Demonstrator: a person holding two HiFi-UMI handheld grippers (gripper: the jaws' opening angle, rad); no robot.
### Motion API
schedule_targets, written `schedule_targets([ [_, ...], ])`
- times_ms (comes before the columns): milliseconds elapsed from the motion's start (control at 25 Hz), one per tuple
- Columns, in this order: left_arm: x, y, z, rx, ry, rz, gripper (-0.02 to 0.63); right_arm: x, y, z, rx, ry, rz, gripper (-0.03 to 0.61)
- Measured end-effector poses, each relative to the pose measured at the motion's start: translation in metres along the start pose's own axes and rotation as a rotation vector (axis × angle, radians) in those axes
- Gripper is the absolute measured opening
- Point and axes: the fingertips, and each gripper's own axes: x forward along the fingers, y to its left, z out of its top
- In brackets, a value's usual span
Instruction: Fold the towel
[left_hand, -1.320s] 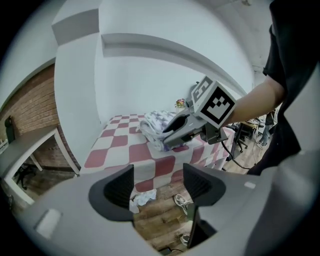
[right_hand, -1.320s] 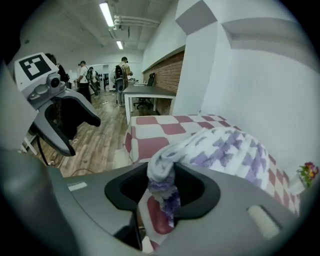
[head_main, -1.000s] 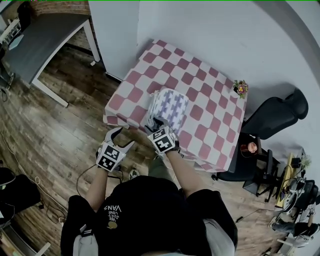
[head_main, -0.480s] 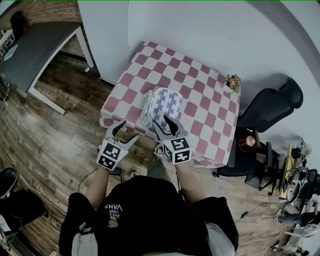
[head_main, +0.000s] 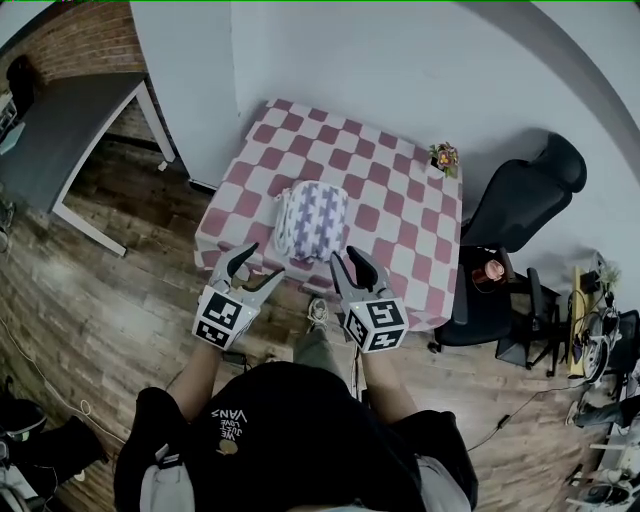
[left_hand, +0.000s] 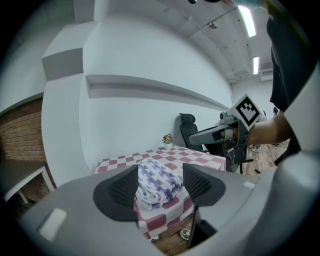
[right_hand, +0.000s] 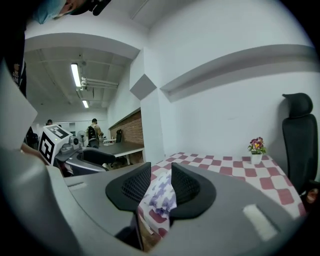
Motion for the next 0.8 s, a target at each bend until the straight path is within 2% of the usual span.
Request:
schedule_targets([
  [160, -0.01, -0.01, 0.001, -0.013, -0.023, -0.003, 0.278, -0.021, -0.002, 0.001, 0.005, -0.024, -0.05, 0.093],
  [480, -0.032, -0.014, 0.002, -0.015, -0.048, 0.027, 0.133, -0.049, -0.001, -0.003, 0.021, -0.041, -0.119, 0.007],
  [640, -0.043, -0.012, -0.001, -0.042, -0.064, 0.055, 0.06, -0.055, 0.003, -0.006, 0.025, -0.035, -0.118, 0.006],
  [800, -0.05, -0.013, -0.009, -0.058, -0.057, 0.071, 0.021, -0.056, 0.003, -0.01, 0.026, -0.018, -0.116, 0.006],
])
